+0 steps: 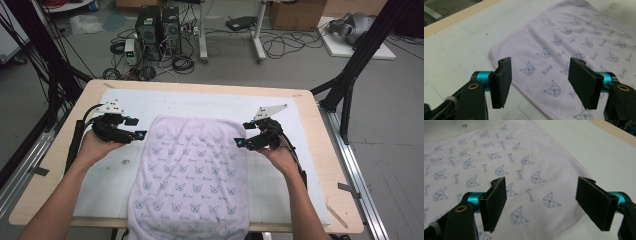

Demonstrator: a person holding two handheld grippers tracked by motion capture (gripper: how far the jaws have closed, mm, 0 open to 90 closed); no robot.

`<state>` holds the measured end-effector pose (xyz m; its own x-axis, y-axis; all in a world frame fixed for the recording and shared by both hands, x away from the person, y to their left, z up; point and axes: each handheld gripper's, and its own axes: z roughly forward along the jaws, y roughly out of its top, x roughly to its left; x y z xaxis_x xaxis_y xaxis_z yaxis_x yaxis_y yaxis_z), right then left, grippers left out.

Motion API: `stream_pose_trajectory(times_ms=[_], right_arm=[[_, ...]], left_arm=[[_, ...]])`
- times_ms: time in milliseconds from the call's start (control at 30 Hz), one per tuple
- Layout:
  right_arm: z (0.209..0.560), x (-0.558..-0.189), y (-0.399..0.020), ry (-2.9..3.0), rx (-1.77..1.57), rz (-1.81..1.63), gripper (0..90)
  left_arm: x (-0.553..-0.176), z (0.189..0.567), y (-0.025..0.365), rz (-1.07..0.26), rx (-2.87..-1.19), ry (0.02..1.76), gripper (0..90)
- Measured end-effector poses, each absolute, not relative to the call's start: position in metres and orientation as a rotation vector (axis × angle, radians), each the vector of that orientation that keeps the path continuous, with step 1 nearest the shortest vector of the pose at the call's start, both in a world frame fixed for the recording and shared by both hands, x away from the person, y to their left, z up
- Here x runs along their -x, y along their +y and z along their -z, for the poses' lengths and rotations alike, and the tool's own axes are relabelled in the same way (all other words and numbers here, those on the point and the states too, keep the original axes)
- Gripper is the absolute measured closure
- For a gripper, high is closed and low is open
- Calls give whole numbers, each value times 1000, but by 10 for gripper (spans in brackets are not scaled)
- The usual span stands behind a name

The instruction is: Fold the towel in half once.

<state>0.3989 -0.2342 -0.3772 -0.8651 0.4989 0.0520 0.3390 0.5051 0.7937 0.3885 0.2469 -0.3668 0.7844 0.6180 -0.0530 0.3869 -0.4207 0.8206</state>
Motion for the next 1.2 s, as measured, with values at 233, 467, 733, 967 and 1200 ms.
stream_pose_trajectory(times_ms=[233, 467, 733, 967, 1200], right_arm=[[370, -414, -238, 2556, -741, -1274, 260], [384, -427, -243, 2550, -817, -1223, 314], [408, -437, -246, 2531, -854, -1191, 452], [430, -447, -250, 2530, -938, -1108, 510], [443, -452, -257, 2493, -1034, -1092, 545]], left_arm=[[-407, 363, 240, -325, -2090, 745, 372], [-421, 383, 235, -315, -2134, 771, 397], [-438, 408, 231, -314, -2183, 818, 501], [-448, 432, 224, -313, -2159, 891, 571], [-452, 439, 224, -341, -2157, 968, 697]])
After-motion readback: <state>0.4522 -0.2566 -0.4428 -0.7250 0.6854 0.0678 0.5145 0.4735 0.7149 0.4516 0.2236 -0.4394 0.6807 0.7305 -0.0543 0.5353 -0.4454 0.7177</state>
